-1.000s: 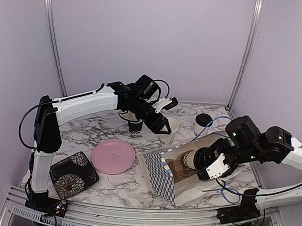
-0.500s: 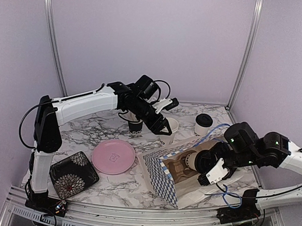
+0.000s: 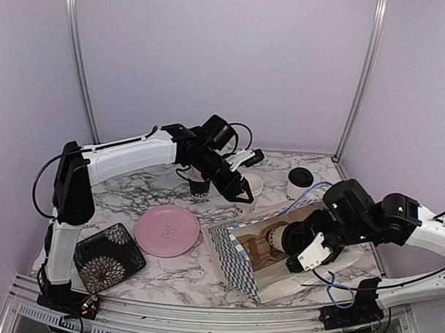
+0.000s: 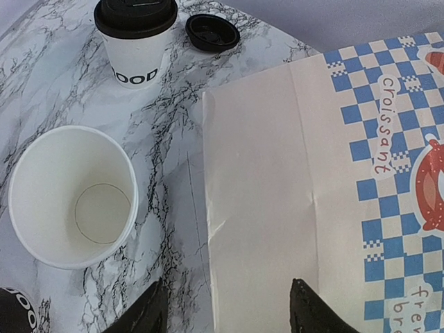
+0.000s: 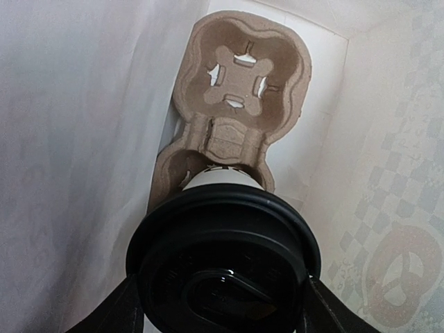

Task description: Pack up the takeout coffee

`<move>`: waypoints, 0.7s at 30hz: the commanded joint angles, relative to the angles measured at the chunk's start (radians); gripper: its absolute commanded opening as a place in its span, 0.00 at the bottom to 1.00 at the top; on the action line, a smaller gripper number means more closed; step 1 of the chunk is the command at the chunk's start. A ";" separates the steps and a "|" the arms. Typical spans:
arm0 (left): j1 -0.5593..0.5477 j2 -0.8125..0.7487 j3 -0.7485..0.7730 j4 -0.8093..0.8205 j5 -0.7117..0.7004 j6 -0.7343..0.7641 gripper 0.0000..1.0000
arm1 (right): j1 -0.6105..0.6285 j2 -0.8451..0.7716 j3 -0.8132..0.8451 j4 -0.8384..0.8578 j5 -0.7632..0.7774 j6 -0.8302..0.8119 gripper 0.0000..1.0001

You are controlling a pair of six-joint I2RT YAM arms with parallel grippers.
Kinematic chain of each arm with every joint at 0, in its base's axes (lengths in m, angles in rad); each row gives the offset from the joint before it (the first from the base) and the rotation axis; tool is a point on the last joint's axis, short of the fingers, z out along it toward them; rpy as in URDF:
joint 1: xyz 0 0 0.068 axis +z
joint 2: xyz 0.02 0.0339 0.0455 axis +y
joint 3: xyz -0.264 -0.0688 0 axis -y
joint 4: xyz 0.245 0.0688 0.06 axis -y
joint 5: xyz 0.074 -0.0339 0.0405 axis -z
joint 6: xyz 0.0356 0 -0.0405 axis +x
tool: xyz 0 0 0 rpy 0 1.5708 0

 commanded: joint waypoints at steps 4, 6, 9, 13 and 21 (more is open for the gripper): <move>-0.001 0.011 0.003 -0.013 0.014 0.020 0.61 | 0.009 0.016 0.011 0.021 -0.004 0.022 0.50; -0.001 0.011 0.002 -0.013 0.015 0.019 0.61 | 0.009 0.020 0.005 0.030 0.005 0.024 0.50; -0.001 0.014 0.002 -0.013 0.014 0.020 0.61 | 0.009 0.015 -0.012 0.057 0.028 0.023 0.49; 0.001 0.014 -0.001 -0.013 0.015 0.022 0.61 | 0.010 0.015 -0.025 0.072 0.037 0.012 0.49; 0.004 0.014 -0.007 -0.014 0.015 0.025 0.60 | 0.009 0.049 -0.015 0.074 0.032 0.030 0.49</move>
